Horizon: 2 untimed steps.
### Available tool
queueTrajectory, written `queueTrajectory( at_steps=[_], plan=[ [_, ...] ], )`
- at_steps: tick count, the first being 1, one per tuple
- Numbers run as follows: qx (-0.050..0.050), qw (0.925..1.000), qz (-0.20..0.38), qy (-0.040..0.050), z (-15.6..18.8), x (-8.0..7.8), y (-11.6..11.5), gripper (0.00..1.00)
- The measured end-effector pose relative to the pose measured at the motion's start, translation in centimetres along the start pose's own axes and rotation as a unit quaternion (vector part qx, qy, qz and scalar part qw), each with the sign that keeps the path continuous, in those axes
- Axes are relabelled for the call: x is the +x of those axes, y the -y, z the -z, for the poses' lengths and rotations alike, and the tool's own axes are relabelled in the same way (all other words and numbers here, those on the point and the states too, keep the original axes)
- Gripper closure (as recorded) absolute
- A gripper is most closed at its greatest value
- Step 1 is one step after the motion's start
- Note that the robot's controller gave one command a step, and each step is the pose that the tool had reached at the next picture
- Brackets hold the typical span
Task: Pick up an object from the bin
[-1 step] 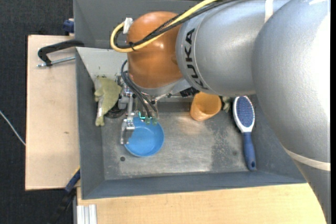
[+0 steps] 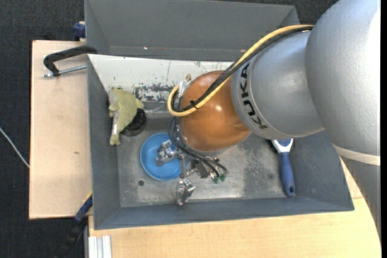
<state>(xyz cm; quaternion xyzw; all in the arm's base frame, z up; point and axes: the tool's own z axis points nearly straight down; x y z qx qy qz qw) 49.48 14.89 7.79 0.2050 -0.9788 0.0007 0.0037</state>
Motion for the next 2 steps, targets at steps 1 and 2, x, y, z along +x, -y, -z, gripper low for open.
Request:
queueTrajectory(
  at_steps=[1, 2],
  plan=[
    [0.0, 1.0, 0.0, 0.0056, 0.5, -0.4, -0.1, 1.0],
    [0.001, 0.9943, 0.106, 0.0103, 12.5, -1.8, -2.6, 1.0]
  ],
)
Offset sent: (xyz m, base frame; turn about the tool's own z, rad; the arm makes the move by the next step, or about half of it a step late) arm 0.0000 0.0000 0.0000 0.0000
